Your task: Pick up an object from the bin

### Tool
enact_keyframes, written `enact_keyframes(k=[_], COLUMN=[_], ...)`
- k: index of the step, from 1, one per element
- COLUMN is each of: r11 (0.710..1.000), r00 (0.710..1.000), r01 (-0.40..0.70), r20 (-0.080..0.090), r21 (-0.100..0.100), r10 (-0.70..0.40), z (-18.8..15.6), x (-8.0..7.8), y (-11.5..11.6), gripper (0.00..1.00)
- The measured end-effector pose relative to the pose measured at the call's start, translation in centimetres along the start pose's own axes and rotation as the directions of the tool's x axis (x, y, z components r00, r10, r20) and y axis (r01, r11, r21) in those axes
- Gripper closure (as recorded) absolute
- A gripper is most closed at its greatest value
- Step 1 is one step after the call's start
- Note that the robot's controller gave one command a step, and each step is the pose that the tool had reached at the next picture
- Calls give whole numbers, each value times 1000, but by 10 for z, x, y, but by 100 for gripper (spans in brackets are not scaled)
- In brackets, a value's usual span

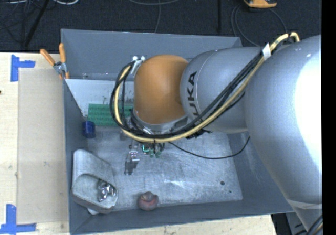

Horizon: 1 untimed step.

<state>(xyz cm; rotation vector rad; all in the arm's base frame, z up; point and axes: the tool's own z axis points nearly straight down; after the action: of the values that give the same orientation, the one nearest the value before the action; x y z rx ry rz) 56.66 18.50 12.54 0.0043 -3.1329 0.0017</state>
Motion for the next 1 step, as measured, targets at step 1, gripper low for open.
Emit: enact_keyframes(k=[1], r11=[993], r00=[993], r01=[115], r20=[14], r21=[1], r10=[-115], z=[46], x=[69], y=[51], gripper=[0])
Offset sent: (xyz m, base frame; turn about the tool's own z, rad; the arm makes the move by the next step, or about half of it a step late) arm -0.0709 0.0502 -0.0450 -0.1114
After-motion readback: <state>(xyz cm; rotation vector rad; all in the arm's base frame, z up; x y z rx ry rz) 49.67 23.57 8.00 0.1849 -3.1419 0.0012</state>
